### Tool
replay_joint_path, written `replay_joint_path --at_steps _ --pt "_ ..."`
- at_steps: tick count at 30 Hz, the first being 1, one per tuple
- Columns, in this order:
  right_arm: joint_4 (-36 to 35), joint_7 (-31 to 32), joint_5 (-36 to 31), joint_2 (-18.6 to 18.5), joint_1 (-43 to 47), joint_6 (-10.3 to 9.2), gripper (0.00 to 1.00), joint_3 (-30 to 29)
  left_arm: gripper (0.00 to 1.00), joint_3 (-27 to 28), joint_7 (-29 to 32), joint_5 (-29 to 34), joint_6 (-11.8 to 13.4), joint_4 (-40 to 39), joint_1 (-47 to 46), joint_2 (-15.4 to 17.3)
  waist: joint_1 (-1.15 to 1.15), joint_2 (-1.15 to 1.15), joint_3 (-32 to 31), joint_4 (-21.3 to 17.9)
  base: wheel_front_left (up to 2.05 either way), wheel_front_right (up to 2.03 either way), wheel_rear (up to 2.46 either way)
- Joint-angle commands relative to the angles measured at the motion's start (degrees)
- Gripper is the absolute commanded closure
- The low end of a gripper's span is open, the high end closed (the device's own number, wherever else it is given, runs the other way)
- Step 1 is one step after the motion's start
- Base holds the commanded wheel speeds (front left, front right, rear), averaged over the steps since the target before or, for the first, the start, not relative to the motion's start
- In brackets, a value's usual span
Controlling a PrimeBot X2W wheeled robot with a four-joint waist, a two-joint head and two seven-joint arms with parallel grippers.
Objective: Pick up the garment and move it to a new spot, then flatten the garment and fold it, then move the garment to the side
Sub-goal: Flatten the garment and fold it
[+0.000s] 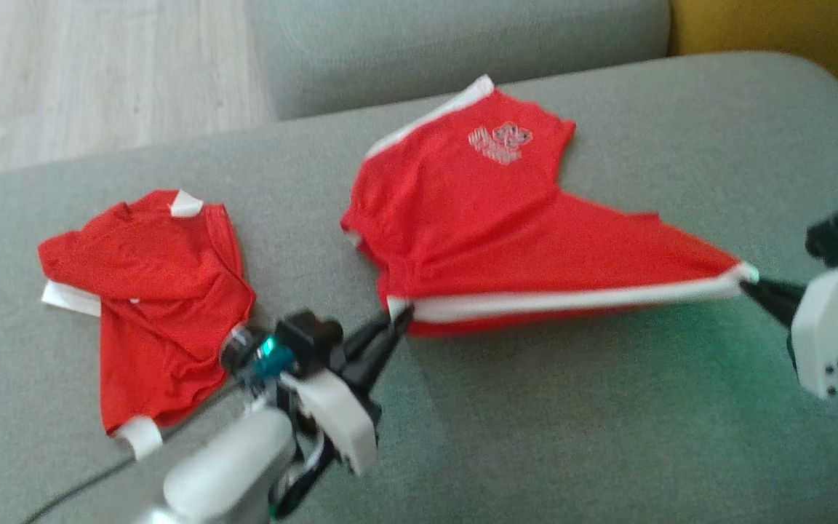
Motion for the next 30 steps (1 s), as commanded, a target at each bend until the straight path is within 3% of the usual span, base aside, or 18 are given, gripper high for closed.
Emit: replay_joint_path --at_steps 1,7,15,30 --pt "-1.8 0.2 0.6 -3.2 1.5 -0.05 1.00 -0.6 1.00 1.5 0.4 -0.4 0.9 -2.9 -0.9 2.0 0.02 0.00 -1.2 0.0 0.00 0.00 0.00" --pt "-4.6 -1.3 0.6 -4.8 3.5 -0.05 1.00 -4.7 1.00 1.5 2.3 0.2 4.4 -8.8 0.3 4.0 0.02 0.00 0.2 0.5 0.00 0.00 0.00" --pt "-3.5 -5.5 -5.2 -1.5 -0.1 -0.05 1.00 -13.0 1.00 4.0 3.2 1.2 7.2 -10.2 -4.7 4.2 0.02 0.00 5.8 2.0 0.00 0.00 0.00" --pt "5.1 -8.5 -16.3 6.8 -15.0 -0.05 1.00 -21.8 1.00 7.8 2.5 0.8 7.6 -2.0 -18.0 -2.6 0.02 0.00 18.3 8.0 0.00 0.00 0.00"
